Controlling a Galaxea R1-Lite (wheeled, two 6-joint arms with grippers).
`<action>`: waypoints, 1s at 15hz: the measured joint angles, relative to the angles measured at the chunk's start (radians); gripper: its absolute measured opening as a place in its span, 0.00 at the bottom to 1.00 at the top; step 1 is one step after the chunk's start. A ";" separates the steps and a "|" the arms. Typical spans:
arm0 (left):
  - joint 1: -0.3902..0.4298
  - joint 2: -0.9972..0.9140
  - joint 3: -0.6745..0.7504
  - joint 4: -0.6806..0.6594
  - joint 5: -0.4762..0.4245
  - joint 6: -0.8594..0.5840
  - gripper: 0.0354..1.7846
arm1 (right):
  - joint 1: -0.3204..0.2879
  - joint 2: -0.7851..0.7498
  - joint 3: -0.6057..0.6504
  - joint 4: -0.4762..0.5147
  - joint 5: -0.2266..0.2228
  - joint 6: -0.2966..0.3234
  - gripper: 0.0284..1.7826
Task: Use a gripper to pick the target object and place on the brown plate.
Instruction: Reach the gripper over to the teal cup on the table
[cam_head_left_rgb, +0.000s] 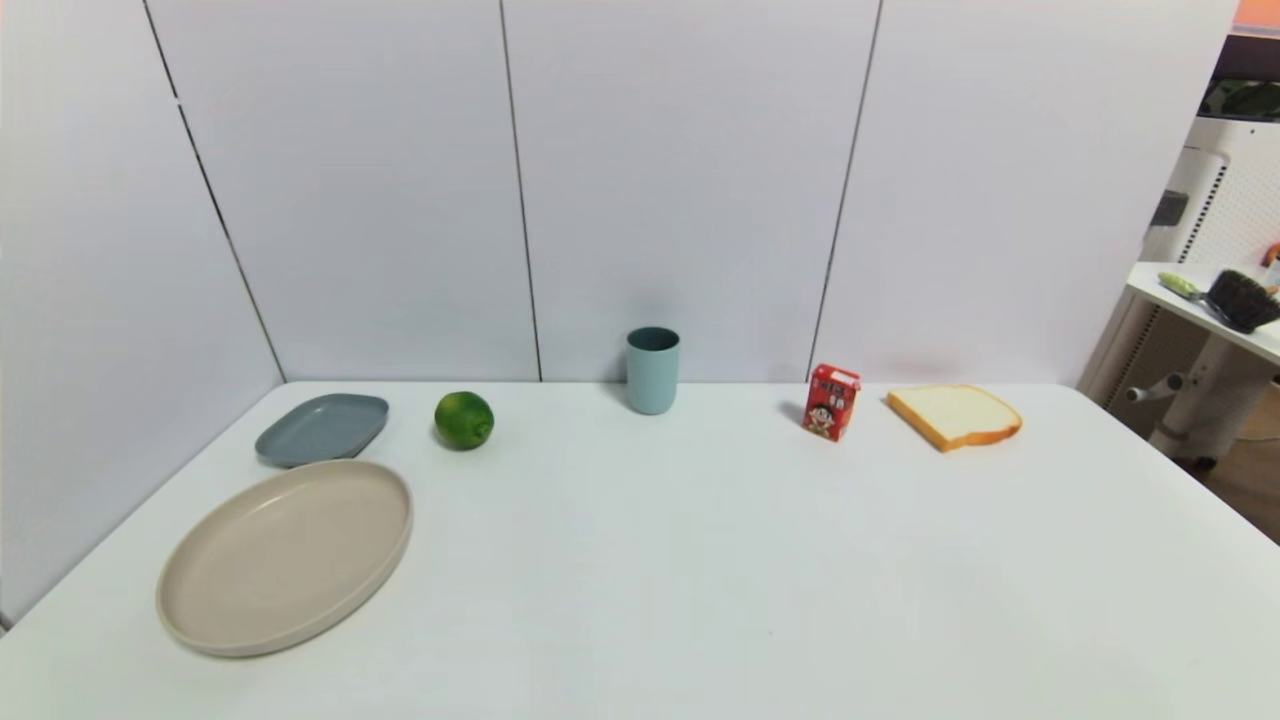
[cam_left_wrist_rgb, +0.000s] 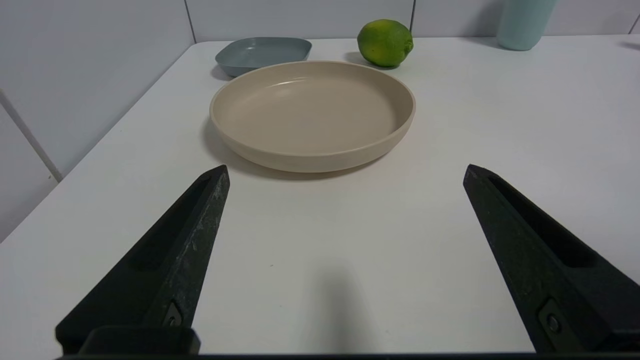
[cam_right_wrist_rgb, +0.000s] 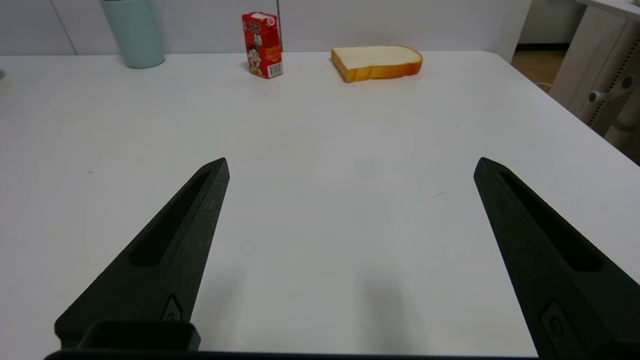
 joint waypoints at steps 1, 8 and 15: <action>0.000 0.000 0.000 0.000 0.000 0.000 0.94 | 0.000 0.000 0.000 0.000 0.000 0.000 0.95; 0.000 0.000 0.000 0.000 0.000 -0.004 0.94 | 0.000 0.000 0.000 0.000 0.000 0.000 0.95; 0.000 0.037 -0.031 -0.001 0.002 -0.009 0.94 | 0.000 0.000 0.000 0.000 0.000 0.001 0.95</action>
